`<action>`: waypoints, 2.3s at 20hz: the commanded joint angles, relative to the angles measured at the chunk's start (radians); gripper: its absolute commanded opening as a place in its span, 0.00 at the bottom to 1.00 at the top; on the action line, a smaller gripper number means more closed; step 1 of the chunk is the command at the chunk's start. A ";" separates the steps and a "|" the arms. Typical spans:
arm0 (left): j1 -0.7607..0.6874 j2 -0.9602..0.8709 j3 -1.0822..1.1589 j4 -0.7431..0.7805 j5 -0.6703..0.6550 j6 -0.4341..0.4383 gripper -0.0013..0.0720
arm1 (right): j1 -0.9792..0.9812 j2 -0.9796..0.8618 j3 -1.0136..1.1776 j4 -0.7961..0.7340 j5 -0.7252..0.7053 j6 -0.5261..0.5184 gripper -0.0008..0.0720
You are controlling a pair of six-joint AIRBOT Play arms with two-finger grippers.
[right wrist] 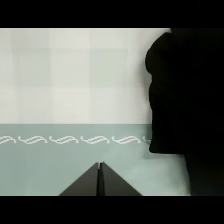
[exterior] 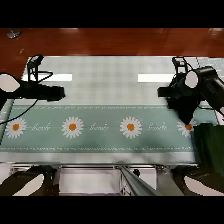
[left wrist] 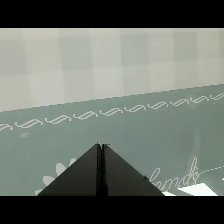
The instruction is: Fold the shirts.
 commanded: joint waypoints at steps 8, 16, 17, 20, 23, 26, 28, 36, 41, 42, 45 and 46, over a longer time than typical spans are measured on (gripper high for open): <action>0.001 0.000 0.000 0.000 0.000 0.000 0.05 | 0.000 0.000 0.000 0.000 0.000 0.000 0.05; 0.001 0.000 -0.001 -0.018 0.077 -0.015 0.05 | 0.000 0.000 0.000 -0.008 -0.061 0.000 0.05; 0.001 0.000 0.000 -0.019 0.117 -0.015 0.05 | 0.000 0.000 0.000 -0.033 -0.099 0.001 0.07; 0.000 -0.017 -0.001 -0.015 0.333 -0.018 0.97 | -0.001 0.000 0.006 -0.228 -0.254 0.028 0.87; 0.001 -0.032 0.001 -0.010 0.469 -0.004 0.98 | -0.059 -0.001 0.083 -0.465 -0.312 0.130 0.87; 0.001 -0.051 0.001 -0.010 0.495 -0.004 0.97 | -0.238 -0.052 0.151 -0.479 -0.314 0.201 0.85; -0.003 -0.069 0.001 -0.010 0.443 -0.003 0.98 | -0.338 -0.113 0.161 -0.391 -0.316 0.148 0.86; -0.016 -0.161 0.001 -0.007 0.254 -0.008 0.97 | -0.451 -0.444 0.334 -0.046 -0.068 -0.084 0.85; 0.057 -0.199 0.004 0.012 0.131 -0.054 0.97 | -0.455 -0.519 0.438 0.139 0.117 -0.215 0.20; 0.104 -0.193 0.014 0.012 0.065 -0.071 0.97 | -0.455 -0.514 0.467 0.204 0.139 -0.263 0.05; 0.231 -0.142 0.039 0.009 -0.124 -0.045 0.97 | -0.452 -0.418 0.547 0.341 0.113 -0.284 0.05; 0.260 -0.106 0.038 -0.003 -0.177 -0.006 0.97 | -0.452 -0.355 0.565 0.377 0.069 -0.284 0.05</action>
